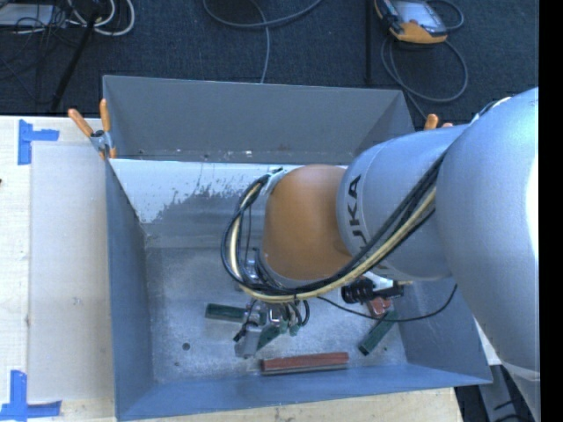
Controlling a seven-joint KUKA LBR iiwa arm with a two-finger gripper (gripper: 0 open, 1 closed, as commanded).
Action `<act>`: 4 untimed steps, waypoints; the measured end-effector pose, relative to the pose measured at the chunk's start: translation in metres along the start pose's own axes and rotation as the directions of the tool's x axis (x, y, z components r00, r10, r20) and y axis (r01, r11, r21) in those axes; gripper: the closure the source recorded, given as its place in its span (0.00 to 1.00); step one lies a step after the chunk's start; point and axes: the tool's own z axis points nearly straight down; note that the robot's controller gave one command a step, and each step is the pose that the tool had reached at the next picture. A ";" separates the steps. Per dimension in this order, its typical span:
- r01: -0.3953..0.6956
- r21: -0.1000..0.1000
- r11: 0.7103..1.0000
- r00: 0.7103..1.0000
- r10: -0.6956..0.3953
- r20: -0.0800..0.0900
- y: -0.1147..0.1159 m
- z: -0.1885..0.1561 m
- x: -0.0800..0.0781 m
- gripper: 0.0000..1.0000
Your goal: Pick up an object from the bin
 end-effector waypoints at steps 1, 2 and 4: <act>-0.129 0.003 0.992 0.992 0.129 -0.005 -0.012 0.053 -0.005 0.00; -0.130 0.001 0.992 0.992 0.130 -0.002 -0.012 0.054 -0.005 0.00; -0.133 0.000 0.991 0.991 0.133 0.000 -0.012 0.044 -0.005 1.00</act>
Offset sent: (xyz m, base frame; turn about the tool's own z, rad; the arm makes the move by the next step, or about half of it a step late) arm 0.0051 -0.0123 -0.0502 0.1312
